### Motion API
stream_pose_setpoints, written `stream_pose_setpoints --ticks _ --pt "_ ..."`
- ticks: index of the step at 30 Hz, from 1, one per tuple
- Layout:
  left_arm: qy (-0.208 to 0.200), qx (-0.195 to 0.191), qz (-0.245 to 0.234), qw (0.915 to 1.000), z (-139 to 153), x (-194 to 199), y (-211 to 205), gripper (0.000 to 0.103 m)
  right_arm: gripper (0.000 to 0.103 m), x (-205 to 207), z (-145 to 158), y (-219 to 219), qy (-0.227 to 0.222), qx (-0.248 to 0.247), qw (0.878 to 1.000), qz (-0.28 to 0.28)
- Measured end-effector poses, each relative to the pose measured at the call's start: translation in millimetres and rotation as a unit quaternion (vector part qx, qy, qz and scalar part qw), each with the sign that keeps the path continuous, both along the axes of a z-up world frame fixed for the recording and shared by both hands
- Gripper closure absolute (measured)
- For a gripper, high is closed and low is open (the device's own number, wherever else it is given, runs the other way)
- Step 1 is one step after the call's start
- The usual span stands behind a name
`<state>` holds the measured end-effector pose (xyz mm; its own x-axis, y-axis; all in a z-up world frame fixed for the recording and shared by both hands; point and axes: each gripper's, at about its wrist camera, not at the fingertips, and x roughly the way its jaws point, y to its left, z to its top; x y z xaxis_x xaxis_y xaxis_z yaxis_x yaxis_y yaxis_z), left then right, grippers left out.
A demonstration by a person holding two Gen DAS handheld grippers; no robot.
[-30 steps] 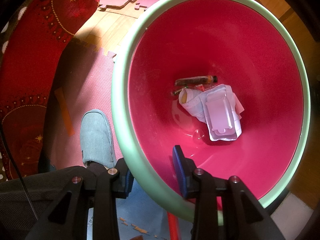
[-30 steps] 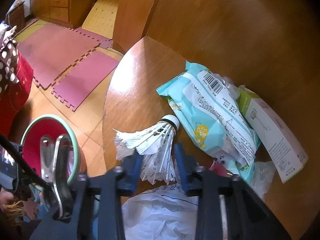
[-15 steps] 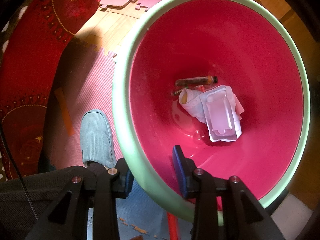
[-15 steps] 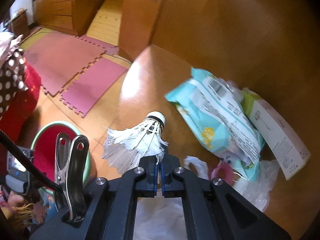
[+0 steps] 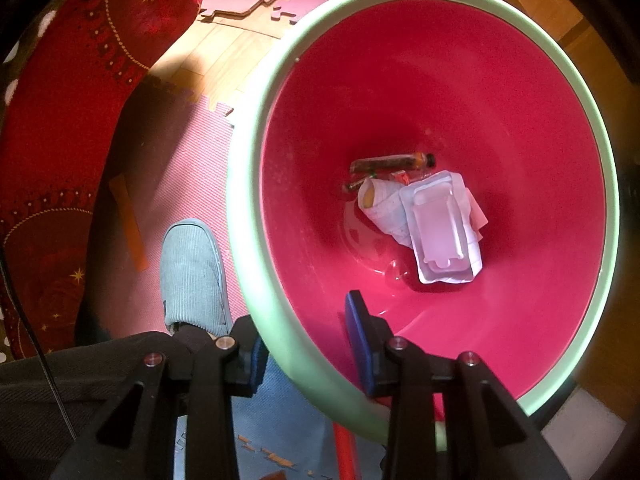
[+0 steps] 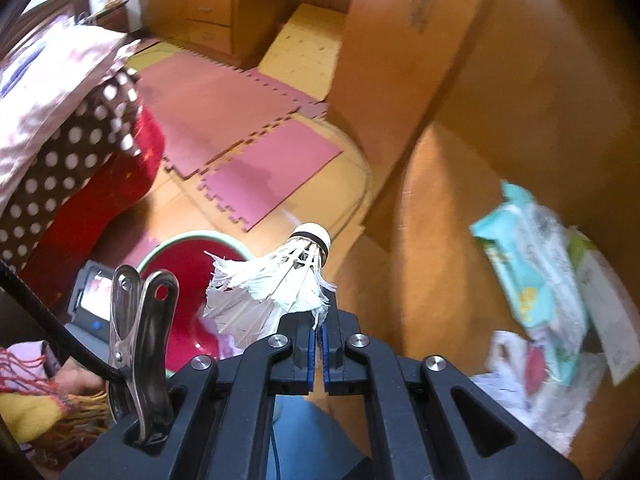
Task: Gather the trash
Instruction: 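Carry the shuttlecock with the right tool over the red bucket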
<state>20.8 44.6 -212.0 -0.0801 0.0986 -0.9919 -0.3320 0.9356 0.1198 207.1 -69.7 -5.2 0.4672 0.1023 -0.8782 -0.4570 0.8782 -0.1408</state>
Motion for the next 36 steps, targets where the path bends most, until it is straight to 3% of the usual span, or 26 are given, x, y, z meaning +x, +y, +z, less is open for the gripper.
stream_pose_setpoints --ticks 36 --pt "0.000 0.000 -0.001 1.0000 1 0 0 0.067 0.100 -2 -97 68 0.112 0.014 0.990 0.086"
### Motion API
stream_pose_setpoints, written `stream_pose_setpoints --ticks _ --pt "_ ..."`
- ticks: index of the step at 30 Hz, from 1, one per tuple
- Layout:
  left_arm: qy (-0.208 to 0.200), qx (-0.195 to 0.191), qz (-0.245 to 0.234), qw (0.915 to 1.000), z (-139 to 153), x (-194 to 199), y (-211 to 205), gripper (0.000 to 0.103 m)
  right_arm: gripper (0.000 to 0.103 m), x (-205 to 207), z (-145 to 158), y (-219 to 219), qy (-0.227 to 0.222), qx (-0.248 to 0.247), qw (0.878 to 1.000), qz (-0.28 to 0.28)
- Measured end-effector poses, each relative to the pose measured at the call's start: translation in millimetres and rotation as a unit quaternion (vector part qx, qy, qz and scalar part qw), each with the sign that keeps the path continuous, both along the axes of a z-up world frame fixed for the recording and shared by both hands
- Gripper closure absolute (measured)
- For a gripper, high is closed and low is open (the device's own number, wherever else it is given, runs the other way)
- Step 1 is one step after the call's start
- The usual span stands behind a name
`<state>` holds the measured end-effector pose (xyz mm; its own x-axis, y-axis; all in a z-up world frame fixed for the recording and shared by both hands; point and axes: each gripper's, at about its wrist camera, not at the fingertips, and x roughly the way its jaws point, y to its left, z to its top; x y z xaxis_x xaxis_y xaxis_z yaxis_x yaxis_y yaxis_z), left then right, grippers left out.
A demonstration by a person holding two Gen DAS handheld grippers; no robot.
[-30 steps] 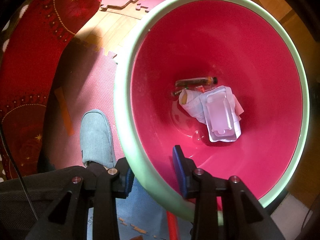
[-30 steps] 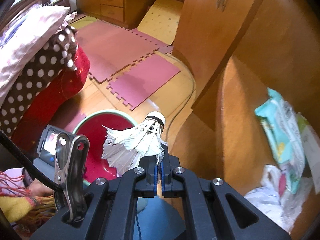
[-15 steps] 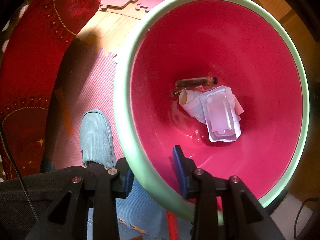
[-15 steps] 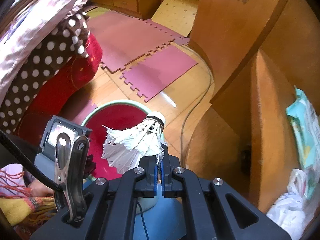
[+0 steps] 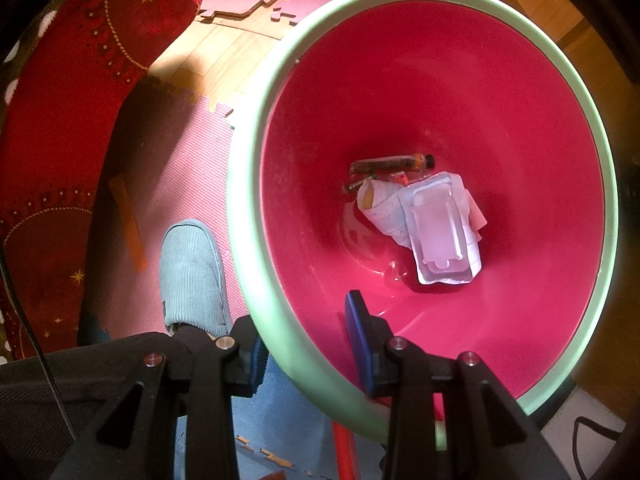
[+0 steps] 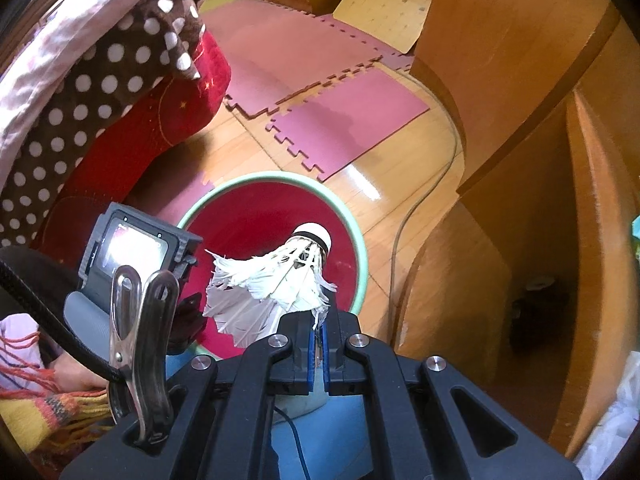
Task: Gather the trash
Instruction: 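Carry the shuttlecock with the right tool over the red bucket, then open the right tool to drop the shuttlecock into the bucket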
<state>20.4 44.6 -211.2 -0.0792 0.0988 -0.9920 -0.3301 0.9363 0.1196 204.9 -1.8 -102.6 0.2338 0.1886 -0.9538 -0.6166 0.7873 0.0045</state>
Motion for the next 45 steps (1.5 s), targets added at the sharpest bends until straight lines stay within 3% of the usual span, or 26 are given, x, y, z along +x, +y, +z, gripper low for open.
stream_pose_setpoints --ticks 32,34,35,45 --pt "-0.003 0.000 0.000 1.0000 3 0 -1 0.067 0.100 19 -93 21 0.089 -0.008 0.996 0.006" --pt "-0.003 0.000 -0.001 1.0000 3 0 -1 0.067 0.089 20 -95 22 0.089 -0.007 0.996 0.003" --pt "-0.003 -0.001 0.000 1.0000 3 0 0 0.067 0.079 21 -96 22 0.088 -0.008 0.996 0.001" --pt "-0.003 -0.001 -0.001 1.0000 3 0 0 0.067 0.077 21 -92 20 0.082 -0.007 0.997 -0.005"
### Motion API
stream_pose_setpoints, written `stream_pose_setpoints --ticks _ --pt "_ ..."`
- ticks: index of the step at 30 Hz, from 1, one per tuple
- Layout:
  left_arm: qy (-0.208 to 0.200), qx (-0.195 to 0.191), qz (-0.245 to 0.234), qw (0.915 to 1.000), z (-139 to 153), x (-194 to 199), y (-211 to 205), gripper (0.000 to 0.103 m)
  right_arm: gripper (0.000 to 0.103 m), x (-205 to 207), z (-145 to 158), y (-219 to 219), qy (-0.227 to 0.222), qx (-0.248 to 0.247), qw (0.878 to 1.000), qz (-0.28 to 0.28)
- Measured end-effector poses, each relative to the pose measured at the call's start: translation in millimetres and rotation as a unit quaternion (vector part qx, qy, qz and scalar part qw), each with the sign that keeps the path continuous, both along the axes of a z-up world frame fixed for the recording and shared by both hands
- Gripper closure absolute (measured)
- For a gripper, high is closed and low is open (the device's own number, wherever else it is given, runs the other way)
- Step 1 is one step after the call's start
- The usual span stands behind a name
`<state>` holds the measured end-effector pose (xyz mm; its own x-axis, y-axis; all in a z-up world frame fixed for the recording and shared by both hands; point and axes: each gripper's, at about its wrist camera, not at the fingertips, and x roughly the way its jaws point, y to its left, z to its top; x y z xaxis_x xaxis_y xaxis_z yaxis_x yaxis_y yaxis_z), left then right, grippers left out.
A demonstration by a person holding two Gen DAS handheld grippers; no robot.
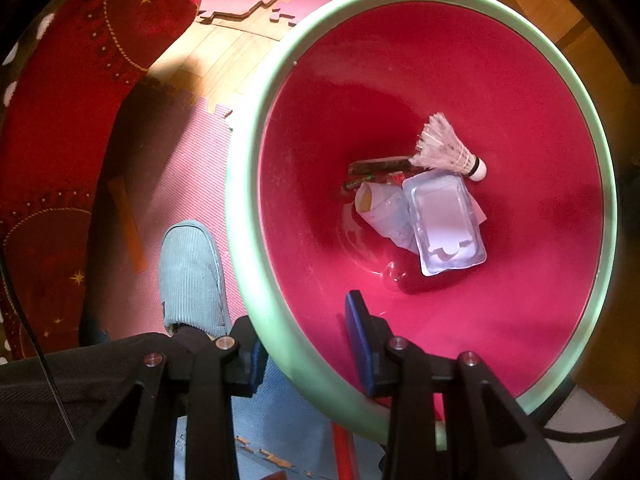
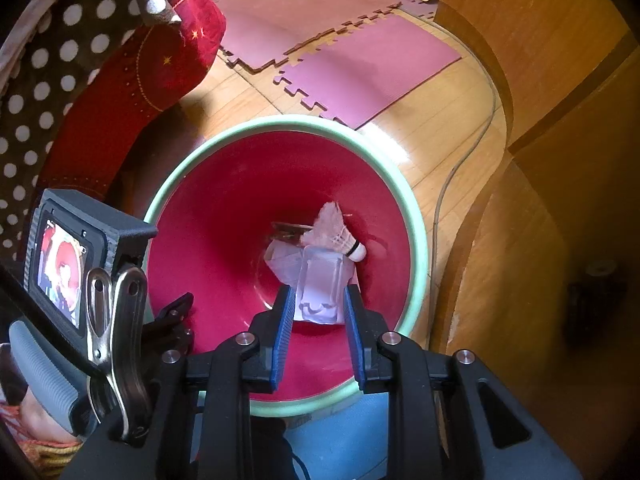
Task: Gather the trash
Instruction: 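Open the right tool to drop the shuttlecock into the bucket, then move the open right tool from the bucket back toward the shelf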
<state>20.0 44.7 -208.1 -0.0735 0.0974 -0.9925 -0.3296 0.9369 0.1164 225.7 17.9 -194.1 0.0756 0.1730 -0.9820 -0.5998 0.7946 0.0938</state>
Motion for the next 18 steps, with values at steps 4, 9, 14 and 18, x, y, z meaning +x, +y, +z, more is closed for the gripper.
stream_pose_setpoints --ticks 4,9,14,18 --pt "0.000 0.000 0.000 1.0000 0 0 -1 0.067 0.077 -1 5 -2 -0.002 0.001 1.000 -0.003" --pt "0.000 -0.001 0.000 1.0000 0 0 0 0.067 0.077 -4 16 -3 -0.007 0.005 1.000 -0.006" --pt "0.000 0.000 0.000 1.0000 0 0 0 0.067 0.077 -9 31 -4 -0.019 0.010 1.000 -0.006" --pt "0.000 -0.001 0.001 1.0000 1 0 -1 0.067 0.077 -10 41 -2 -0.027 0.012 1.000 -0.007"
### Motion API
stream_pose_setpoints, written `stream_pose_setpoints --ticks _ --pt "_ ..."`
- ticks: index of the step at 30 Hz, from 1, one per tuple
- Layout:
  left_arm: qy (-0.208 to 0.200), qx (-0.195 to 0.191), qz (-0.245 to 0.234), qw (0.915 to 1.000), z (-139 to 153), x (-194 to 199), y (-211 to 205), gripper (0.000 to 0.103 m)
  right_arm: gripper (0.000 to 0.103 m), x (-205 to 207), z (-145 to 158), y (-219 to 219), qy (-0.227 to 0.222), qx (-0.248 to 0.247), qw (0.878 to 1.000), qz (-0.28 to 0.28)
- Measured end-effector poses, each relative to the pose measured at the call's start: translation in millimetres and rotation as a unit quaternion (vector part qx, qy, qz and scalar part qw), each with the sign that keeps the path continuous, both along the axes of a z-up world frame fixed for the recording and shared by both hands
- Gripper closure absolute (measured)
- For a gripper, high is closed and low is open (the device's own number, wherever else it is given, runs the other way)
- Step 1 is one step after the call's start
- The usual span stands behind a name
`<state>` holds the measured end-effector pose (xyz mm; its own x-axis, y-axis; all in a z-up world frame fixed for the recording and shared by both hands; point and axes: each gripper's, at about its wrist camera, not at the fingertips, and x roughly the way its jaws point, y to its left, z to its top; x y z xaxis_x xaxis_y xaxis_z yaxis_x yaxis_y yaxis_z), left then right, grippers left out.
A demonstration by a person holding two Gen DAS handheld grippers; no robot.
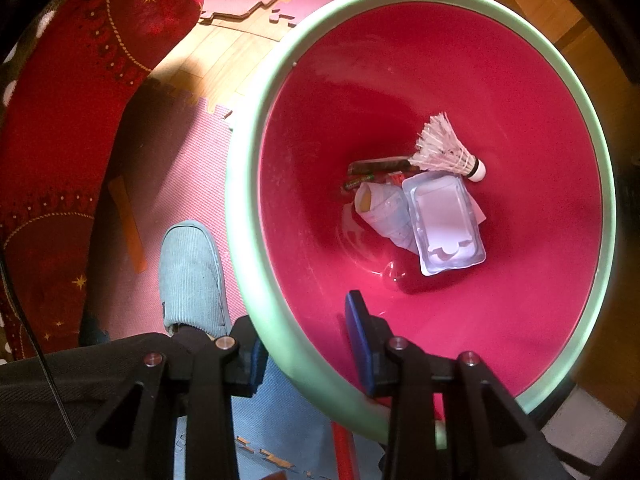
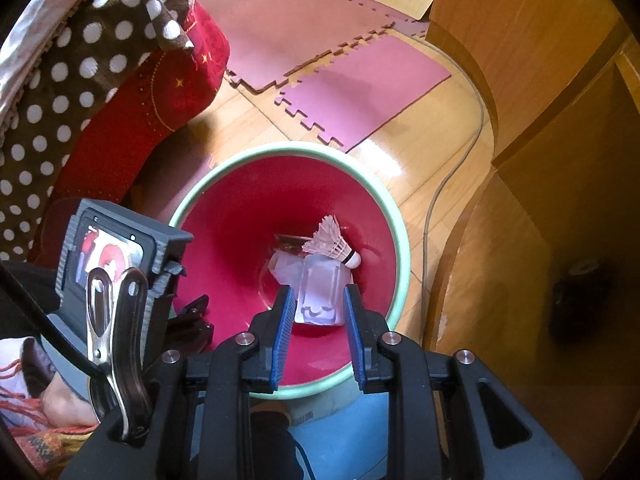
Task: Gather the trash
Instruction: 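Move the open right tool from the bucket back toward the shelf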
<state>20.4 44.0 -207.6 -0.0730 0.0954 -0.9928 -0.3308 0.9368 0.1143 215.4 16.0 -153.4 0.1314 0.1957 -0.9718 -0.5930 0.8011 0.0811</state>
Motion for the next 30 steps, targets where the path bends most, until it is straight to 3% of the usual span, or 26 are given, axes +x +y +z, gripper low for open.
stream_pose_setpoints --ticks 30 --pt "-0.001 -0.001 0.000 1.0000 1 1 1 0.067 0.077 -9 62 -35 -0.059 0.014 0.997 -0.052"
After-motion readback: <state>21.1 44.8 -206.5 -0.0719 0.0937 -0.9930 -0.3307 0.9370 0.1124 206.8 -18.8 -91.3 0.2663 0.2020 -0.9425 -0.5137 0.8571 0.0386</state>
